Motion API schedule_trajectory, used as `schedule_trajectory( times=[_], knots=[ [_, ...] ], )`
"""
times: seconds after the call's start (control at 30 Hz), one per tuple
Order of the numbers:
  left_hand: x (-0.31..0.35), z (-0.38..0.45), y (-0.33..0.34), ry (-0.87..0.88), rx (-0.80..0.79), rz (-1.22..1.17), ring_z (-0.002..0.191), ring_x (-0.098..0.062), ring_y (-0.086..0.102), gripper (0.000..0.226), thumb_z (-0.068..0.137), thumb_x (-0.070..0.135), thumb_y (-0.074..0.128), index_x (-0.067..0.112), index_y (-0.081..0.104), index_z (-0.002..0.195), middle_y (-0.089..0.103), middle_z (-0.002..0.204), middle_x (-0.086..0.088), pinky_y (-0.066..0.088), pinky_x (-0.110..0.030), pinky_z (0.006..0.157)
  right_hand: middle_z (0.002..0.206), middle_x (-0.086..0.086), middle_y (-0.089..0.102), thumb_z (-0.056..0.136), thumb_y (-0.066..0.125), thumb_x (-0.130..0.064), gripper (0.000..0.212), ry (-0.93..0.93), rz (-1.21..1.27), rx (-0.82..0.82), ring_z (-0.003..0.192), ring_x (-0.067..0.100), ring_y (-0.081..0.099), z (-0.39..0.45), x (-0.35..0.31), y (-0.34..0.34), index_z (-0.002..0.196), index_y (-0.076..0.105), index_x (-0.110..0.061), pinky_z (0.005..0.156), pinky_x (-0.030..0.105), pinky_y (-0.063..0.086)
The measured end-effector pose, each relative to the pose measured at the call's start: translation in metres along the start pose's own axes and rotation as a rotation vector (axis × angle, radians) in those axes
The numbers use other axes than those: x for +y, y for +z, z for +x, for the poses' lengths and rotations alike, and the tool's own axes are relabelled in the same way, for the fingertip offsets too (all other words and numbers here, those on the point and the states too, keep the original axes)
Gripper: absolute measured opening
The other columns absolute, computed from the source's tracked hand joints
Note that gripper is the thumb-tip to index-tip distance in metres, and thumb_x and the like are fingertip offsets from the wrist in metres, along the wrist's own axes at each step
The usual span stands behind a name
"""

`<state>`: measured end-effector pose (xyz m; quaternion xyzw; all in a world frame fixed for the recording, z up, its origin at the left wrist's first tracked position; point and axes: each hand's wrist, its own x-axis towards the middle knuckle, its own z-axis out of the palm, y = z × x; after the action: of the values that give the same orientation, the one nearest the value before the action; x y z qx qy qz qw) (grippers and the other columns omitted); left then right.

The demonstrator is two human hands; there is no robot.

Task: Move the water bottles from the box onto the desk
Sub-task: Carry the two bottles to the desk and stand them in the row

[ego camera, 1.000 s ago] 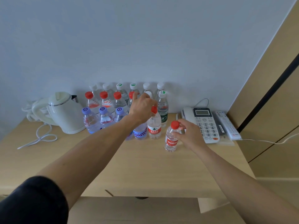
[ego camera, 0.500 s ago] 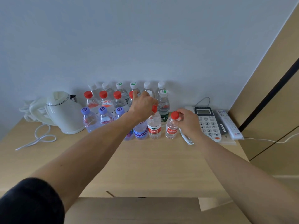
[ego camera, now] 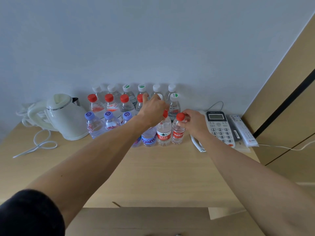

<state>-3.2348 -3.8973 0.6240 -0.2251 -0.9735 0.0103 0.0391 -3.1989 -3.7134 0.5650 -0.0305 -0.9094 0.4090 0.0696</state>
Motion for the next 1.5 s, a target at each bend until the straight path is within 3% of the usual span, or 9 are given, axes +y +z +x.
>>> schedule_trajectory(
  times=[0.1, 0.4, 0.57, 1.2, 1.37, 1.5],
  knots=[
    [-0.0018, -0.0006, 0.0012, -0.005, 0.020, 0.001, 0.123, -0.024, 0.048, 0.034, 0.089, 0.031, 0.074, 0.029, 0.067, 0.122, 0.067, 0.113, -0.002, 0.024, -0.053, 0.109, 0.089, -0.002, 0.069, 0.074, 0.084, -0.012, 0.033, 0.031, 0.024, 0.018, 0.080, 0.010, 0.059, 0.0004, 0.0011, 0.0007, 0.104, 0.071, -0.010, 0.062, 0.007, 0.035],
    [-0.0084, 0.0012, 0.0039, -0.037, 0.056, -0.043, 0.109, -0.022, 0.055, 0.029, 0.086, 0.040, 0.075, 0.025, 0.072, 0.110, 0.069, 0.101, 0.002, 0.028, -0.048, 0.102, 0.098, 0.007, 0.070, 0.074, 0.086, -0.021, 0.035, 0.134, 0.016, 0.008, 0.089, 0.029, 0.068, 0.0053, -0.0017, 0.0073, 0.103, 0.069, -0.012, 0.086, 0.049, 0.056],
    [-0.0094, 0.0034, 0.0051, -0.049, 0.050, -0.049, 0.108, -0.021, 0.056, 0.029, 0.084, 0.043, 0.075, 0.027, 0.073, 0.108, 0.069, 0.101, 0.004, 0.029, -0.047, 0.100, 0.099, 0.009, 0.069, 0.074, 0.088, -0.025, 0.037, 0.171, 0.047, 0.016, 0.091, 0.031, 0.068, 0.0046, -0.0015, 0.0091, 0.102, 0.067, -0.011, 0.086, 0.051, 0.056],
    [-0.0065, 0.0026, 0.0037, -0.068, 0.026, -0.033, 0.111, -0.022, 0.055, 0.032, 0.087, 0.042, 0.075, 0.026, 0.071, 0.114, 0.069, 0.107, 0.002, 0.030, -0.048, 0.102, 0.103, 0.013, 0.070, 0.071, 0.086, -0.013, 0.036, 0.215, 0.116, -0.033, 0.097, 0.032, 0.068, 0.0060, -0.0009, 0.0029, 0.102, 0.068, -0.014, 0.086, 0.054, 0.057],
    [-0.0059, 0.0026, 0.0048, -0.068, 0.029, -0.039, 0.111, -0.023, 0.055, 0.033, 0.086, 0.042, 0.076, 0.025, 0.071, 0.114, 0.068, 0.107, 0.002, 0.030, -0.048, 0.102, 0.104, 0.014, 0.068, 0.072, 0.087, -0.008, 0.035, 0.209, 0.149, -0.065, 0.099, 0.034, 0.068, 0.0056, 0.0016, 0.0006, 0.099, 0.067, -0.018, 0.076, 0.053, 0.061],
    [-0.0057, 0.0003, 0.0050, -0.063, 0.044, -0.060, 0.109, -0.023, 0.056, 0.031, 0.086, 0.040, 0.075, 0.024, 0.072, 0.112, 0.068, 0.105, 0.001, 0.030, -0.048, 0.101, 0.108, 0.011, 0.070, 0.072, 0.087, -0.015, 0.039, 0.196, 0.102, -0.056, 0.101, 0.029, 0.067, 0.0065, 0.0033, 0.0043, 0.106, 0.068, -0.014, 0.089, 0.052, 0.056]
  ],
)
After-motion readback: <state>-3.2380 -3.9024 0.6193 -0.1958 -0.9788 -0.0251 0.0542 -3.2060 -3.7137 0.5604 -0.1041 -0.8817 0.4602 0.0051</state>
